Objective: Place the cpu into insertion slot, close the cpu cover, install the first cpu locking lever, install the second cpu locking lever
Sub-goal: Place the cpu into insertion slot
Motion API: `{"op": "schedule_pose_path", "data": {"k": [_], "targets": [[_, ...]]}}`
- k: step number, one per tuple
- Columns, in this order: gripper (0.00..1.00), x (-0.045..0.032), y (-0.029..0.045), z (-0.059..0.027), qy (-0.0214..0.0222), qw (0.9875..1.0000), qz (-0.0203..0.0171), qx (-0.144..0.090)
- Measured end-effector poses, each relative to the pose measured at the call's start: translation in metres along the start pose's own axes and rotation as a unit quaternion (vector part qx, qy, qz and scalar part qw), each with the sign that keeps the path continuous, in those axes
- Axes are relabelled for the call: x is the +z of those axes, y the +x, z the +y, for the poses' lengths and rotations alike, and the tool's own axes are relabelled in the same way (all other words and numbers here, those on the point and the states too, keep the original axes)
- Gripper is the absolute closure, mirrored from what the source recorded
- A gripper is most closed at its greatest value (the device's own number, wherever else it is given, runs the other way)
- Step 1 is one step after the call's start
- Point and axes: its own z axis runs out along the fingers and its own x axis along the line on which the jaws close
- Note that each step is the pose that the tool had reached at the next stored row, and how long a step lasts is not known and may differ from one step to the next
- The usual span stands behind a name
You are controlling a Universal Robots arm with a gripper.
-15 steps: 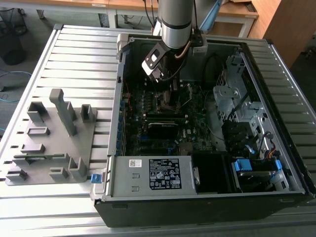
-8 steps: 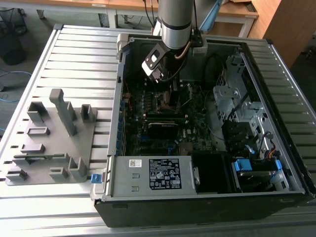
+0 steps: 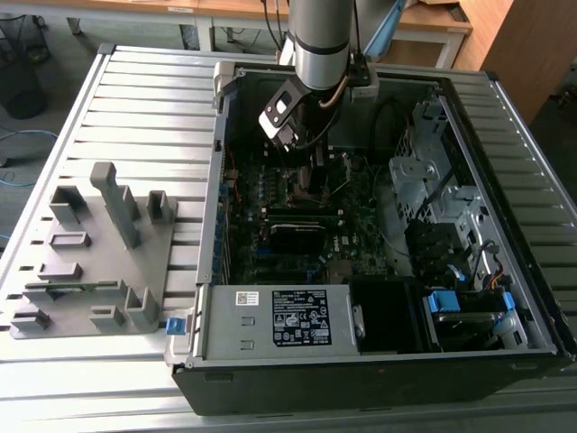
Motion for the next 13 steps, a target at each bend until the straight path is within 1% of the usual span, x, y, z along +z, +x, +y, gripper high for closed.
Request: {"op": "schedule_pose_path", "data": {"k": [3, 4, 9, 11, 13], "targets": [[0.46, 0.0001, 0.0, 0.0, 0.0064, 1.0, 0.0012, 0.0], [0.46, 0.0001, 0.0, 0.0, 0.0076, 1.0, 0.0013, 0.0], [0.46, 0.0001, 0.0, 0.0, 0.0096, 1.0, 0.0013, 0.0], [0.46, 0.0007, 0.0, 0.0, 0.0097, 0.9999, 0.0038, 0.0], [0.46, 0.0012, 0.0, -0.0001, 0.0098, 0.9999, 0.0082, 0.001]]}}
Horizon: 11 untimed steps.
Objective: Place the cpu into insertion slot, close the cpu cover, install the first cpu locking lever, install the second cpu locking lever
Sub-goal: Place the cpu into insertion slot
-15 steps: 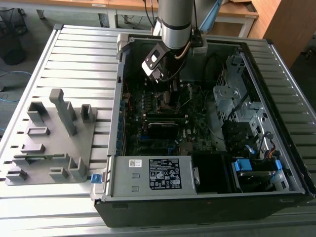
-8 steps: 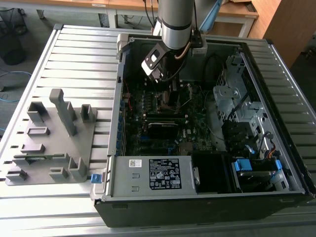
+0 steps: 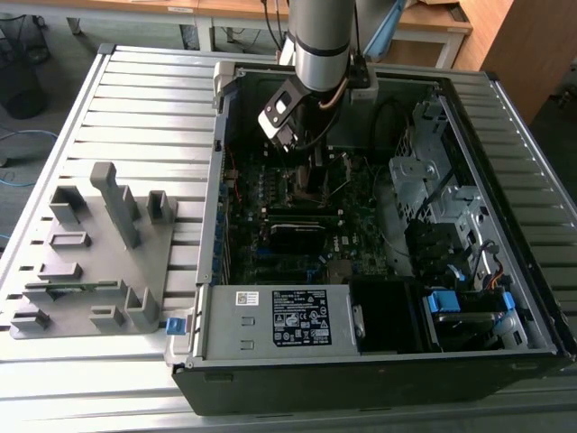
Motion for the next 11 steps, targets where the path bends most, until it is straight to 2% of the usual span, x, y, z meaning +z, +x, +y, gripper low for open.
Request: {"op": "schedule_pose_path", "data": {"k": [1, 11], "targets": [[0.46, 0.0002, 0.0, 0.0, 0.0, 1.0, 0.0014, 0.0], [0.46, 0.002, 0.0, -0.0001, 0.0, 1.0, 0.0016, 0.0]]}}
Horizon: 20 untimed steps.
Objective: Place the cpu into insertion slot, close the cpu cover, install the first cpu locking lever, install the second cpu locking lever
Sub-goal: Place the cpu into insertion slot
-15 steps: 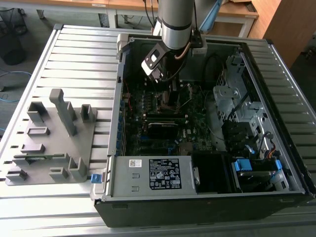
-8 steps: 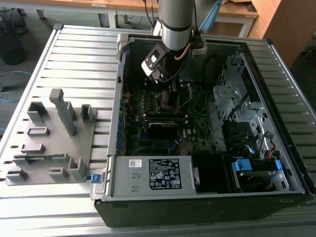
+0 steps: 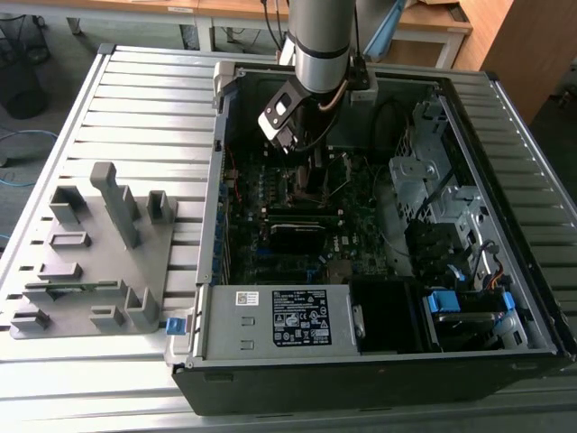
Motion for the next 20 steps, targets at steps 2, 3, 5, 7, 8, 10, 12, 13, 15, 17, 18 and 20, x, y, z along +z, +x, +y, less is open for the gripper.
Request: {"op": "schedule_pose_path", "data": {"k": [2, 3, 5, 7, 8, 10, 12, 13, 15, 17, 18, 20], "targets": [[0.46, 0.0009, 0.0, 0.0, -0.0001, 1.0, 0.0001, 0.0], [0.46, 0.0015, 0.0, -0.0001, 0.0, 1.0, -0.0001, 0.0], [0.46, 0.0032, -0.0001, -0.0002, 0.0, 1.0, 0.0, 0.0], [0.46, 0.0057, -0.0002, -0.0004, 0.0, 1.0, 0.0, 0.0], [0.46, 0.007, -0.0002, -0.0005, 0.0, 1.0, -0.0001, 0.0], [0.46, 0.0088, -0.0002, -0.0006, 0.0, 1.0, 0.0, 0.0], [0.46, 0.0091, -0.0003, -0.0007, 0.0001, 1.0, -0.0001, 0.0], [0.46, 0.0093, -0.0002, -0.0007, 0.0, 1.0, -0.0001, -0.001], [0.46, 0.01, 0.0004, -0.0008, -0.0001, 1.0, 0.0003, -0.004], [0.46, 0.0108, 0.0023, -0.0012, 0.0, 1.0, 0.0004, -0.007], [0.46, 0.0111, 0.0026, -0.0012, -0.0001, 1.0, 0.0004, -0.007], [0.46, 0.0117, 0.0029, -0.0012, 0.0, 1.0, 0.0005, -0.008]]}}
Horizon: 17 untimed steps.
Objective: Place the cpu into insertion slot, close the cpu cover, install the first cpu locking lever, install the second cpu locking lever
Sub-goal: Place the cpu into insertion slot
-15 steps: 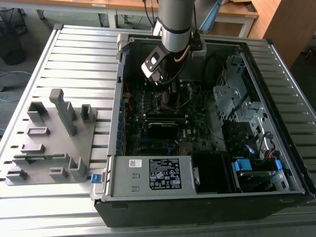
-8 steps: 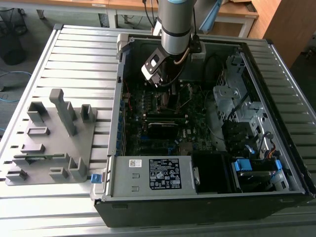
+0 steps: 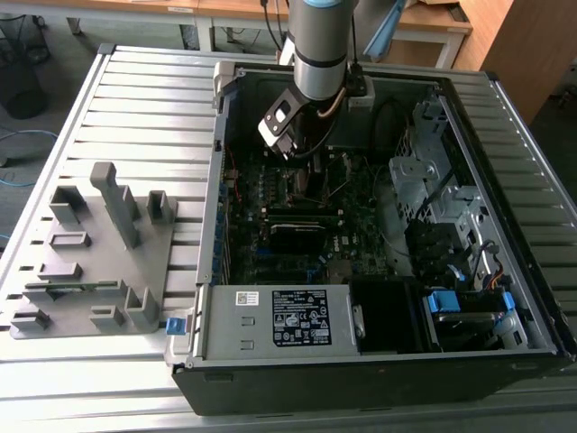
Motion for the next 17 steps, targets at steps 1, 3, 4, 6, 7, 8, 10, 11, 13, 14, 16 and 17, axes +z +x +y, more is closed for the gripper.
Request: {"op": "schedule_pose_path", "data": {"k": [1, 3, 4, 6, 7, 8, 10, 11, 13, 14, 16, 17], "targets": [[0.46, 0.0004, 0.0003, -0.0001, 0.0, 1.0, -0.0001, 0.0], [0.46, 0.0024, 0.001, -0.0004, 0.0, 1.0, -0.0003, 0.0], [0.46, 0.0036, 0.0012, -0.0005, 0.0, 1.0, -0.0004, 0.0], [0.46, 0.0059, 0.0012, -0.0006, 0.0001, 1.0, -0.0007, 0.0], [0.46, 0.0067, 0.0013, -0.0007, 0.0001, 1.0, -0.0008, 0.0], [0.46, 0.007, 0.0013, -0.0007, 0.0001, 1.0, -0.0008, 0.0], [0.46, 0.0078, 0.0013, -0.0008, 0.0001, 1.0, -0.0008, 0.0], [0.46, 0.0086, 0.0013, -0.0008, 0.0001, 1.0, -0.0008, 0.0], [0.46, 0.0102, 0.0012, -0.001, 0.0001, 1.0, -0.0008, 0.0], [0.46, 0.0105, 0.0012, -0.001, 0.0001, 1.0, -0.0008, 0.0], [0.46, 0.0114, 0.0013, -0.0011, 0.0001, 1.0, -0.0008, 0.0], [0.46, 0.0116, 0.0013, -0.0012, 0.0001, 1.0, -0.0008, 0.0]]}}
